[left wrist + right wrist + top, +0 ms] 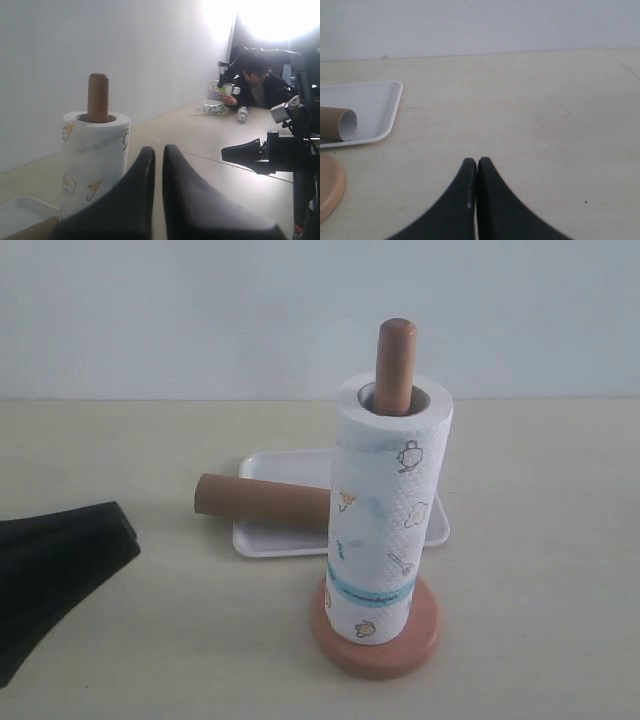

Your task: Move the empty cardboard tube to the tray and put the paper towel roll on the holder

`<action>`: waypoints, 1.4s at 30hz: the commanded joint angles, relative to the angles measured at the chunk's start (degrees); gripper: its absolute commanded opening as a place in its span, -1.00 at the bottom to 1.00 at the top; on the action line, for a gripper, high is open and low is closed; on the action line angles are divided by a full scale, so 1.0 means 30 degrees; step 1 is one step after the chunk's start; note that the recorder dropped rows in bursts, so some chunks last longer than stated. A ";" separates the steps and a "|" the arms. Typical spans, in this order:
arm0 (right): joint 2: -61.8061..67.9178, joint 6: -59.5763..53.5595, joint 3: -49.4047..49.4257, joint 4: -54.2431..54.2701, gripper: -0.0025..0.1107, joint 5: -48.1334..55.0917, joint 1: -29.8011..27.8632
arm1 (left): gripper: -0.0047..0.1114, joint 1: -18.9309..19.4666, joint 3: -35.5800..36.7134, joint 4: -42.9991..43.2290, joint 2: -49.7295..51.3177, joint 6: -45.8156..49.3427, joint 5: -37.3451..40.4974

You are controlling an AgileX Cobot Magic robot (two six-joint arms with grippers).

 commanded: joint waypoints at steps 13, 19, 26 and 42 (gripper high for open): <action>-0.0096 -0.0062 -0.0008 -0.0018 -0.96 -0.0172 0.0017 | -0.83 0.5131 0.0090 0.0092 -1.3674 -0.2864 1.2272; -0.0096 -0.0062 -0.0008 -0.0018 -0.96 -0.0172 0.0017 | -0.83 0.5172 0.0090 0.0092 -1.4643 -0.4461 1.4926; -0.0096 -0.0062 -0.0008 -0.0018 -0.96 -0.0172 0.0017 | -0.83 0.5172 0.0090 -0.2430 -1.4643 0.4365 1.5555; -0.0096 -0.0062 -0.0008 -0.0018 -0.96 -0.0172 0.0017 | -0.83 0.5172 0.2648 -1.2961 -1.4643 1.4172 1.9146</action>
